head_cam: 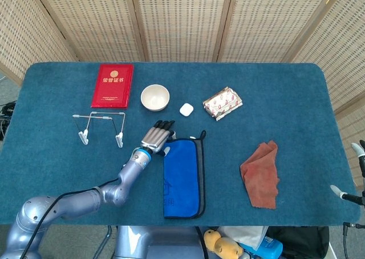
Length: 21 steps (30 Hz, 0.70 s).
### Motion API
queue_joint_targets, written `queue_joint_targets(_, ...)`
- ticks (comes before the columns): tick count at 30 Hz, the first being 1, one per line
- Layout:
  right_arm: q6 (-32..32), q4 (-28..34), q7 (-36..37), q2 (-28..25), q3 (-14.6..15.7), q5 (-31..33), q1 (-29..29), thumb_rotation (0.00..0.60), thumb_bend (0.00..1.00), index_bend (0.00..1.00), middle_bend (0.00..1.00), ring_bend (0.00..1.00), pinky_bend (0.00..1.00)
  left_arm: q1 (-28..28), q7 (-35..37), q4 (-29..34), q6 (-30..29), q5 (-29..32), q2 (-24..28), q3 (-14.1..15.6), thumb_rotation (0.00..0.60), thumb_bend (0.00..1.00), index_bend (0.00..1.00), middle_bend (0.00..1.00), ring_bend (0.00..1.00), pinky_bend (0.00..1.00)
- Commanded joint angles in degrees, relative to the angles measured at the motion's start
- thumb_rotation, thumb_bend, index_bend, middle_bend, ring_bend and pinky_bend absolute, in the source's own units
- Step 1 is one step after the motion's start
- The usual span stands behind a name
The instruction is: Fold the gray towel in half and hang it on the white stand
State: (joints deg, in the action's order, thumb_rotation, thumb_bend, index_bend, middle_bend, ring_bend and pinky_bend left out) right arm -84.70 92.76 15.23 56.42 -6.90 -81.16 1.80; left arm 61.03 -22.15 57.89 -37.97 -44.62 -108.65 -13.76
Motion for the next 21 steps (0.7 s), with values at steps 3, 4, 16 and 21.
queue_joint_targets(3,-0.10,0.03,0.03,-0.01,0.02,-0.07,-0.05,0.600,0.00,0.00,0.00,0.00,0.00,-0.18,0.44,0.86,-0.33,-0.10,0.47,-0.22,0.600,0.42,0.73,0.00,0.00,0.00)
queue_joint_targets(4,-0.13,0.04,0.01,-0.01,0.03,-0.09,-0.06,0.600,0.00,0.00,0.00,0.00,0.00,-0.21,0.57,0.96,-0.36,-0.14,0.52,-0.27,0.600,0.42,0.74,0.00,0.00,0.00)
queue_joint_targets(16,-0.22,0.02,-0.01,0.00,0.04,-0.12,-0.10,0.600,0.00,0.00,0.00,0.00,0.00,-0.24,1.02,1.40,-0.74,-0.63,0.77,-0.21,0.600,0.44,0.78,0.00,0.00,0.00)
queue_joint_targets(21,-0.20,0.02,0.19,-0.05,0.03,-0.18,-0.08,0.600,0.00,0.00,0.00,0.00,0.00,-0.30,1.63,1.59,-1.07,-1.50,0.98,-0.34,0.600,0.61,0.78,0.00,0.00,0.00)
